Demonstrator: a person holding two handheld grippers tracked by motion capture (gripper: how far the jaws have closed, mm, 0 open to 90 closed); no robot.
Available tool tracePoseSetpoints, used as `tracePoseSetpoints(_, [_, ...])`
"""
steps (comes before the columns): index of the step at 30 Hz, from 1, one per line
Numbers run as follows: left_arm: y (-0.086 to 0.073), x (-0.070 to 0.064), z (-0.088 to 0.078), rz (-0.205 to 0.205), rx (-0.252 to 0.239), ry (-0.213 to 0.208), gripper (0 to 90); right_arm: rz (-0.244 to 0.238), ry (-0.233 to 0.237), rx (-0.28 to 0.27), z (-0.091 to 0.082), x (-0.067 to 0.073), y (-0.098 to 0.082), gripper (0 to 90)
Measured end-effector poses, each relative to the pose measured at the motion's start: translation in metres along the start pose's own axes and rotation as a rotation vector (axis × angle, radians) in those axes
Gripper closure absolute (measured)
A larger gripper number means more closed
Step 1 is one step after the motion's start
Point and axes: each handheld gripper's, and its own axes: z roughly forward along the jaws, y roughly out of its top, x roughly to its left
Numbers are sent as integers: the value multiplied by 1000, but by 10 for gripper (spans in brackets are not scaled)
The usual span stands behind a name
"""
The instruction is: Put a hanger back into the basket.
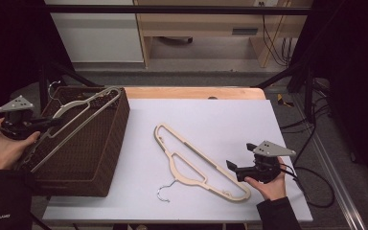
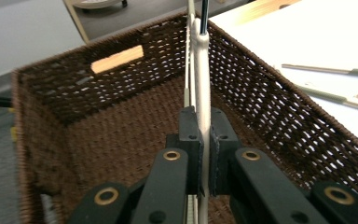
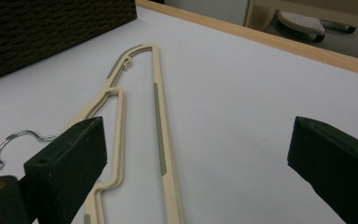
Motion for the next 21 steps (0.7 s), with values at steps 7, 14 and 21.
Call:
tracePoseSetpoints(7, [-18,-4,29,-36,75,-8,861,-5,1,5,0,0,0,47])
tracePoseSetpoints(14, [-35,0,45,-83,154,48,837,-1,3,11,1,1,-1,47])
tracePoseSetpoints(21, [-46,9,30,-145,101,113,697,0,5,12,2,2,-1,46])
